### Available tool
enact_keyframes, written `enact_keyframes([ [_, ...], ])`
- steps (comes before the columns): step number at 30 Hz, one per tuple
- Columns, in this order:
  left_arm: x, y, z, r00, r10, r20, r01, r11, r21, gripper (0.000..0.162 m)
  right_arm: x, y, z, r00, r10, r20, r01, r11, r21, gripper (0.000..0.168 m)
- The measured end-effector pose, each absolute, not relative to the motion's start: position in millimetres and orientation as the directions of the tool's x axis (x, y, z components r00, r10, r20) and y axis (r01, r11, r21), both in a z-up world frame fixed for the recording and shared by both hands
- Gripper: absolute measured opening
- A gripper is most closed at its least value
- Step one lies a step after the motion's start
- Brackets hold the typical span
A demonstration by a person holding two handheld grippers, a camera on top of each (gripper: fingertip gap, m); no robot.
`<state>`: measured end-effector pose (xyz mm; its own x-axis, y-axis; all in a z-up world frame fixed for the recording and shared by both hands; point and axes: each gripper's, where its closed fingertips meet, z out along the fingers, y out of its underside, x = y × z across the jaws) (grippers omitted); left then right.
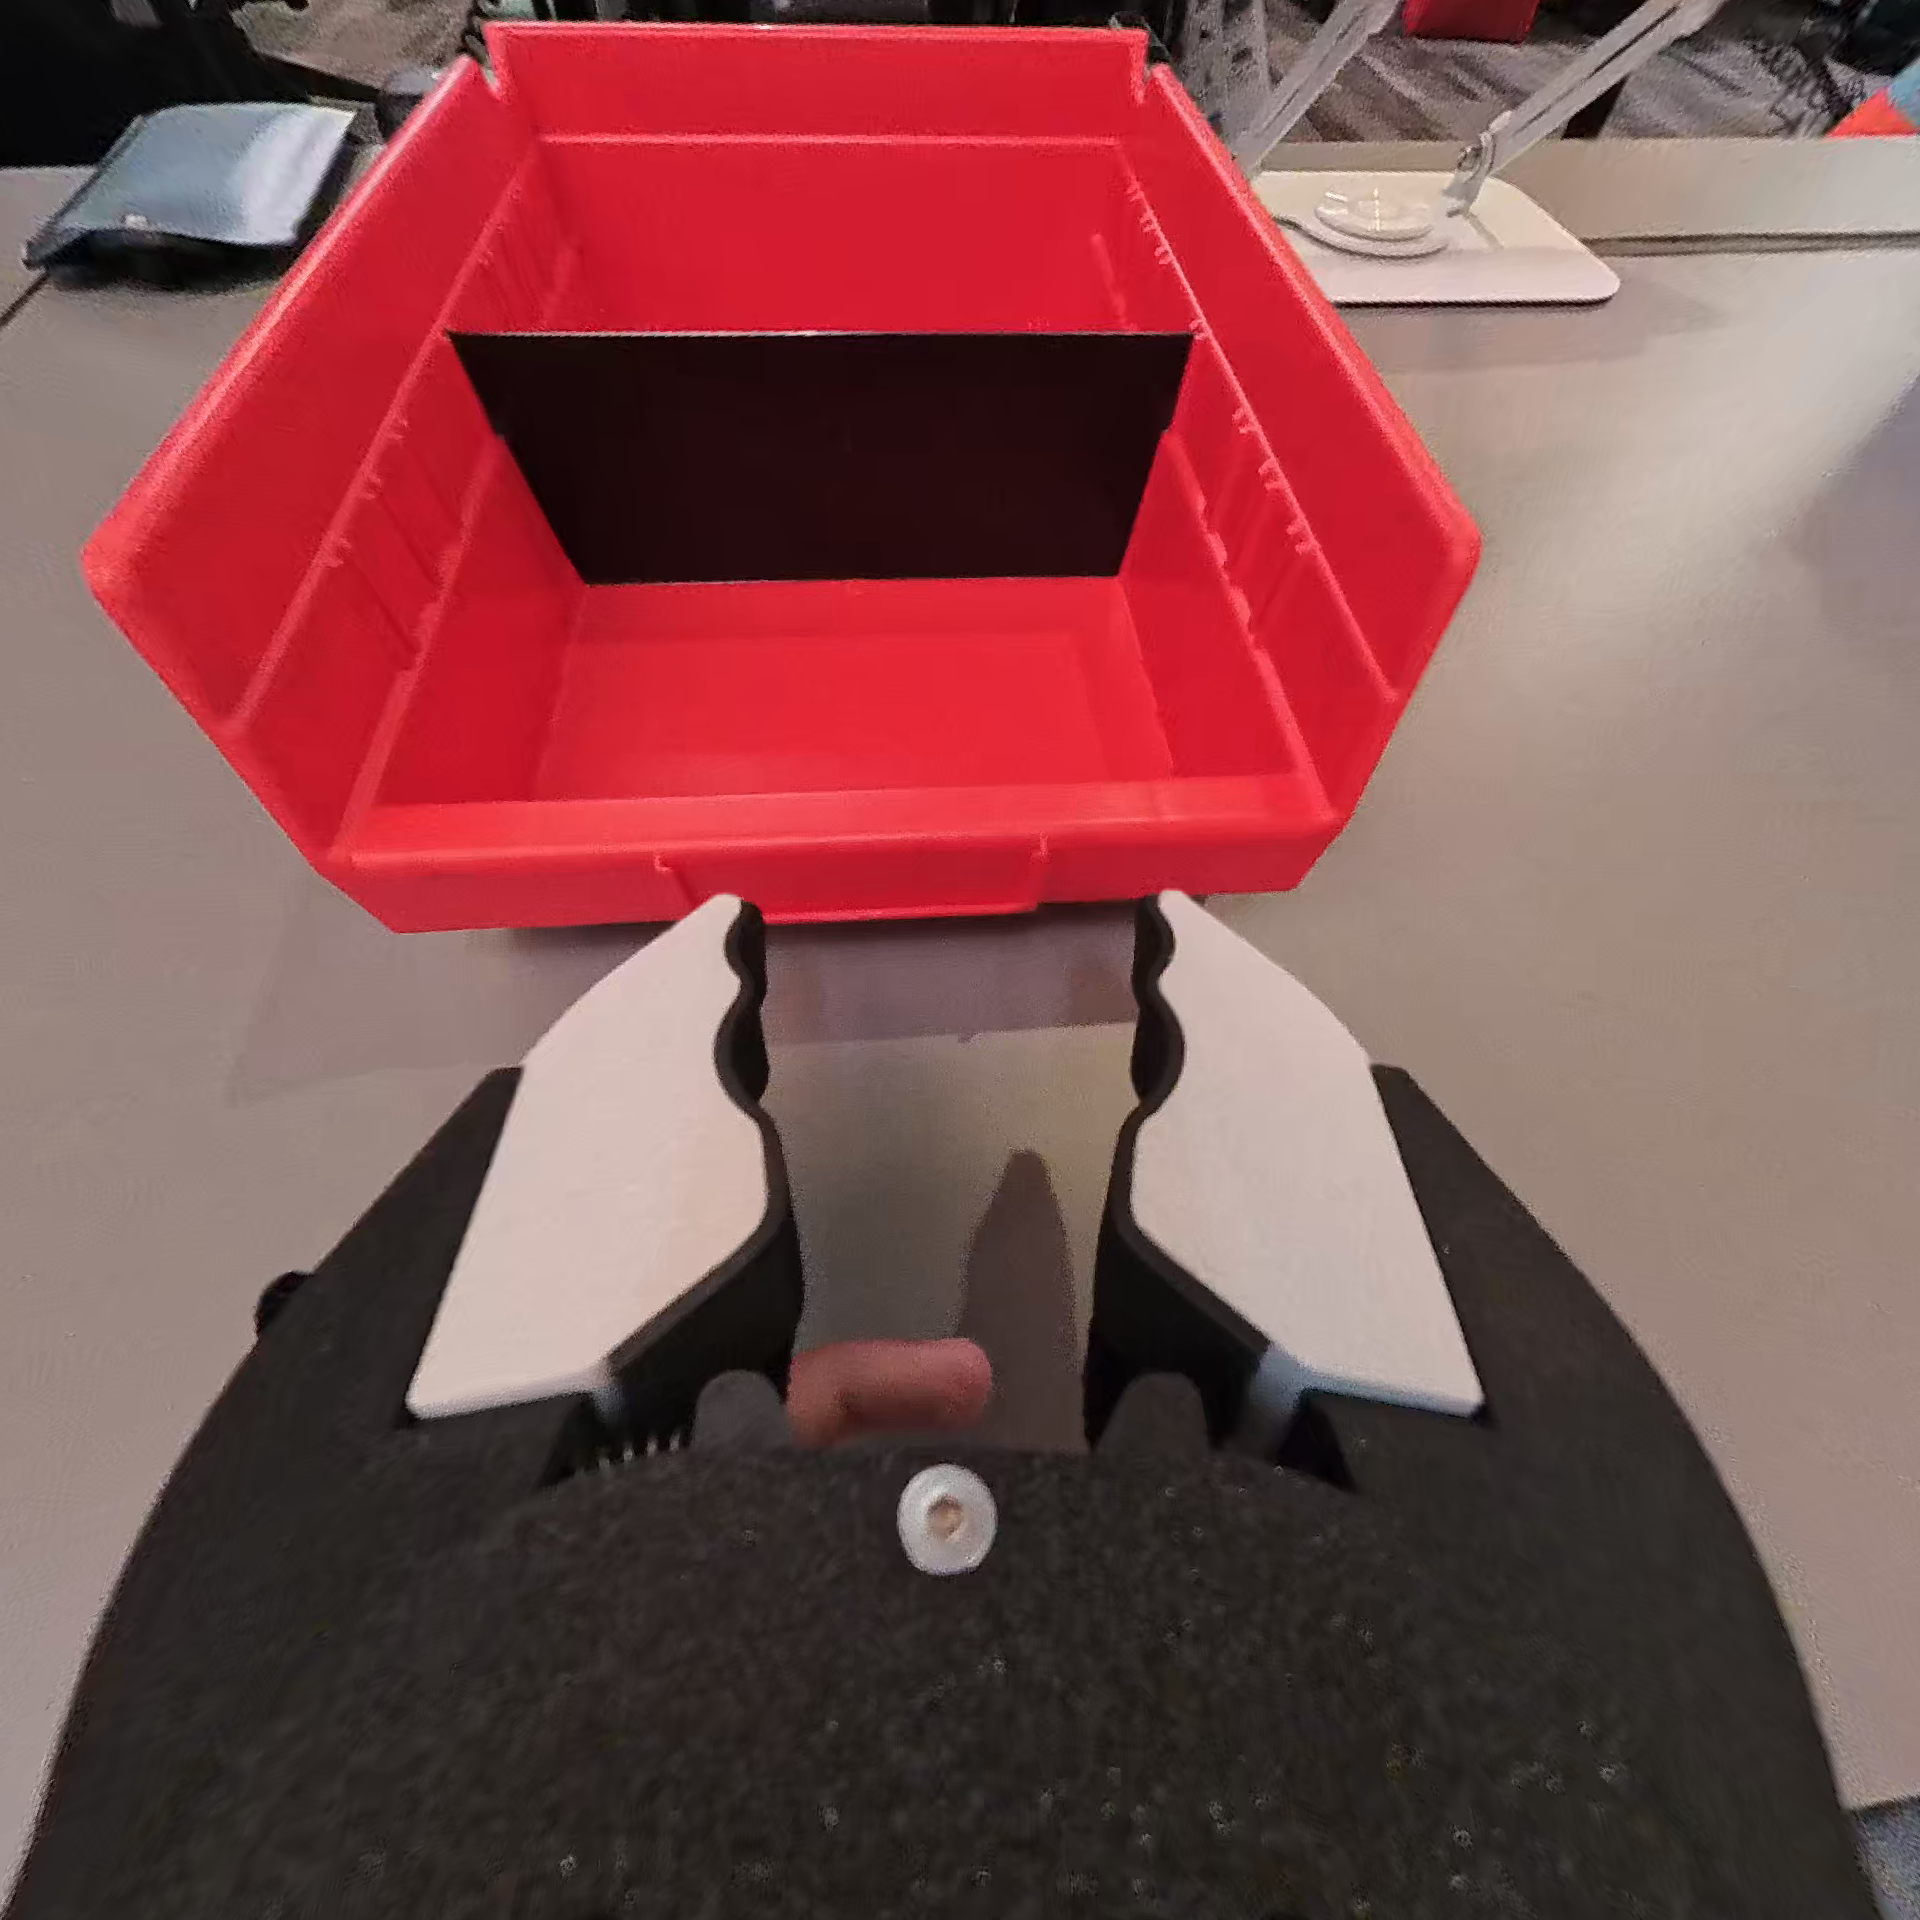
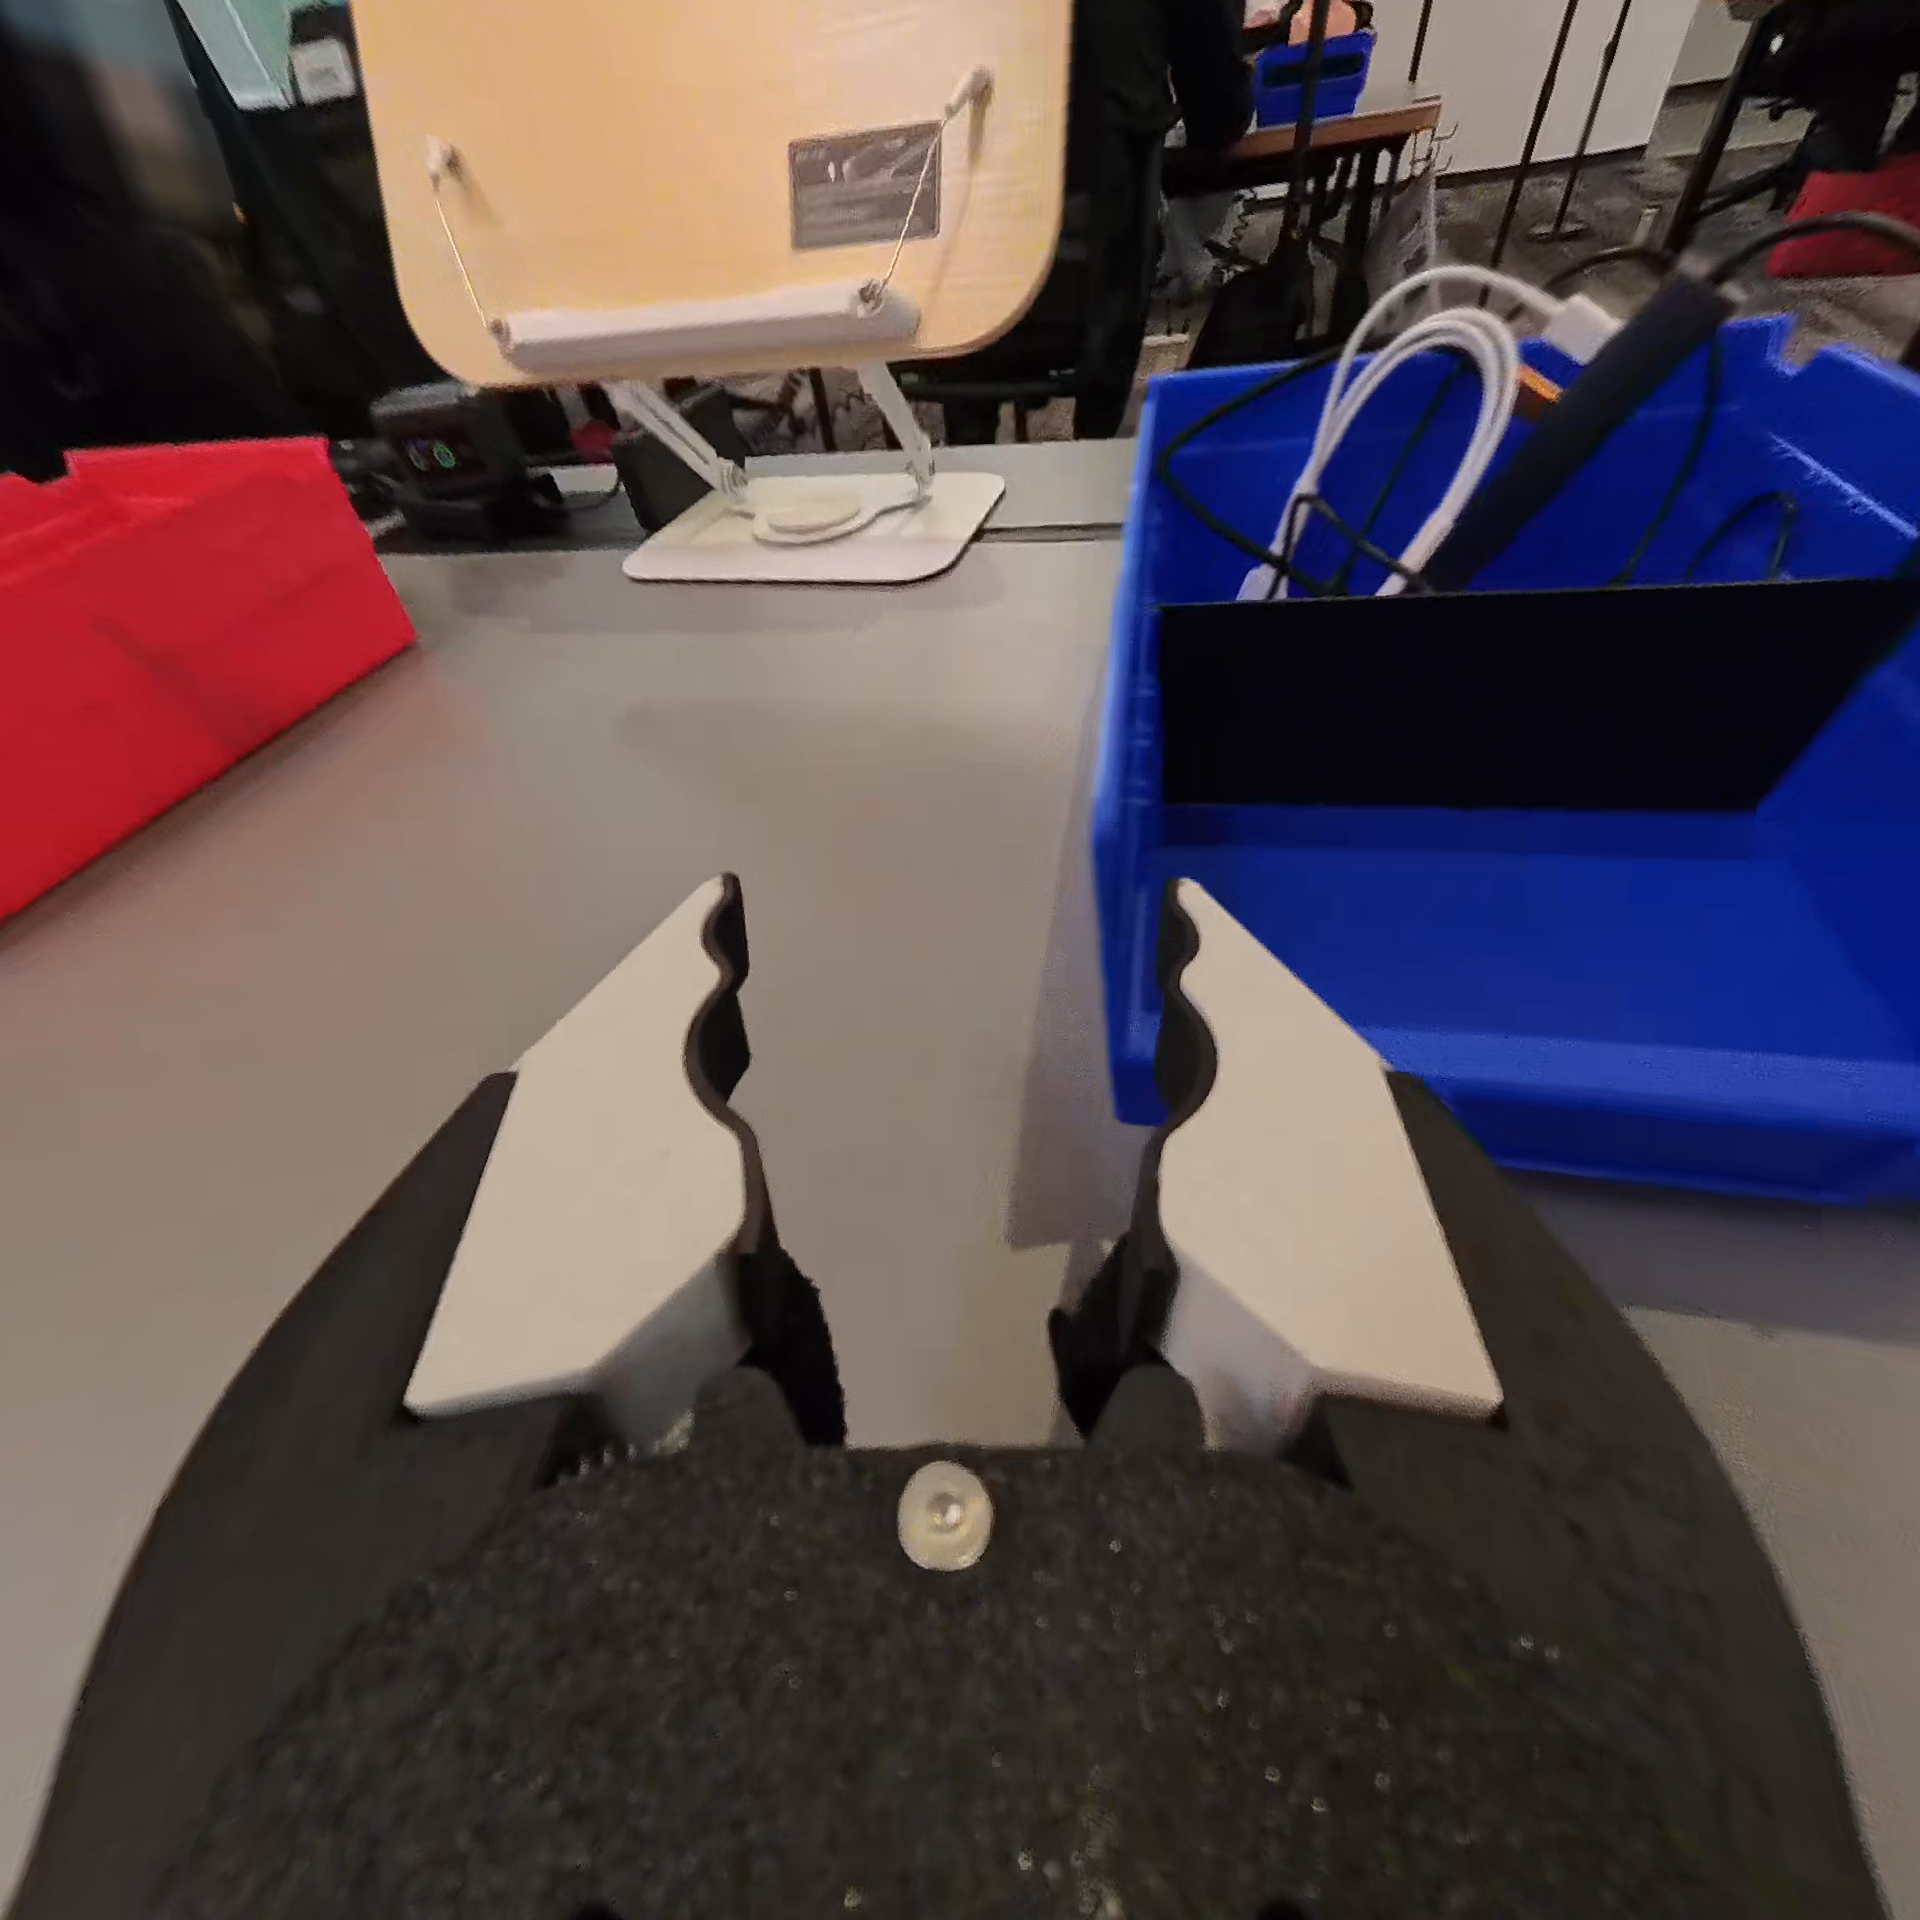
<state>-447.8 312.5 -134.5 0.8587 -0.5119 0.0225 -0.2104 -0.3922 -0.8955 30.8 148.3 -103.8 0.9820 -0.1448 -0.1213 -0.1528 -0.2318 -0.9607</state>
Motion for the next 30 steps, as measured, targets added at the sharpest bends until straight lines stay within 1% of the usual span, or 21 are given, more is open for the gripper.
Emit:
enact_keyframes([
  [2, -446.5, 306.7, -135.3, 0.851, -0.525, 0.004, -0.231, -0.382, -0.895, 0.072, 21.7, 157.9, -109.5, 0.985, -0.151, -0.082, -0.119, -0.257, -0.959, 0.084],
  [3, -445.3, 302.8, -136.0, 0.844, -0.537, 0.0, -0.241, -0.378, -0.894, 0.075, 19.0, 159.9, -110.2, 0.986, -0.157, -0.059, -0.1, -0.265, -0.959, 0.084],
  [5, -444.4, 296.6, -137.3, 0.833, -0.553, -0.016, -0.262, -0.368, -0.892, 0.074, 11.8, 162.1, -111.2, 0.987, -0.154, -0.039, -0.081, -0.279, -0.957, 0.086],
  [6, -442.9, 293.9, -137.0, 0.825, -0.564, -0.026, -0.273, -0.359, -0.893, 0.07, 4.7, 163.4, -111.1, 0.99, -0.132, -0.043, -0.079, -0.28, -0.957, 0.088],
  [8, -438.6, 290.4, -130.5, 0.821, -0.569, -0.035, -0.272, -0.337, -0.901, 0.063, -14.3, 165.1, -110.1, 0.996, -0.06, -0.063, -0.077, -0.279, -0.957, 0.088],
  [13, -384.4, 257.7, -111.3, 0.749, -0.663, -0.018, -0.257, -0.264, -0.93, 0.06, -67.3, 156.3, -107.9, 0.989, 0.125, -0.078, -0.04, -0.288, -0.957, 0.088],
  [14, -365.7, 245.4, -110.8, 0.722, -0.692, -0.009, -0.253, -0.252, -0.934, 0.06, -80.0, 152.3, -107.0, 0.98, 0.178, -0.093, -0.038, -0.288, -0.957, 0.089],
  [16, -320.6, 215.3, -113.7, 0.643, -0.765, 0.017, -0.262, -0.24, -0.935, 0.066, -104.3, 138.8, -104.8, 0.946, 0.301, -0.12, -0.03, -0.289, -0.957, 0.085],
  [17, -296.2, 198.8, -115.6, 0.596, -0.803, 0.028, -0.275, -0.236, -0.932, 0.07, -105.8, 133.7, -98.8, 0.947, 0.296, -0.122, -0.042, -0.263, -0.964, 0.082],
  [19, -248.3, 166.9, -116.0, 0.499, -0.866, 0.036, -0.292, -0.206, -0.934, 0.074, -96.7, 123.1, -78.2, 0.971, 0.225, -0.086, -0.05, -0.158, -0.986, 0.077],
  [20, -225.9, 153.4, -115.5, 0.457, -0.889, 0.028, -0.3, -0.183, -0.936, 0.077, -84.3, 116.6, -64.8, 0.987, 0.15, -0.058, -0.045, -0.089, -0.995, 0.074],
  [22, -185.7, 138.2, -111.7, 0.405, -0.914, -0.02, -0.309, -0.116, -0.944, 0.078, -40.9, 96.7, -39.4, 0.995, -0.098, -0.022, -0.018, 0.04, -0.999, 0.069],
  [23, -167.3, 136.2, -108.8, 0.398, -0.917, -0.037, -0.305, -0.094, -0.948, 0.076, -15.1, 84.2, -34.3, 0.973, -0.23, -0.017, -0.003, 0.061, -0.998, 0.067],
  [25, -132.2, 136.9, -107.0, 0.375, -0.926, -0.039, -0.312, -0.087, -0.946, 0.074, 32.3, 59.2, -42.5, 0.895, -0.445, -0.037, -0.022, 0.039, -0.999, 0.065],
  [27, -102.2, 147.1, -110.3, 0.391, -0.92, 0.0, -0.315, -0.134, -0.94, 0.072, 64.2, 40.9, -63.5, 0.824, -0.563, -0.065, -0.083, -0.007, -0.997, 0.065],
  [28, -88.1, 152.2, -112.8, 0.396, -0.918, 0.032, -0.309, -0.166, -0.937, 0.07, 74.0, 35.9, -73.3, 0.805, -0.588, -0.077, -0.113, -0.025, -0.993, 0.065],
  [30, -63.4, 161.1, -120.9, 0.398, -0.915, 0.072, -0.319, -0.211, -0.924, 0.065, 82.5, 39.0, -93.3, 0.811, -0.575, -0.108, -0.183, -0.075, -0.98, 0.066],
])
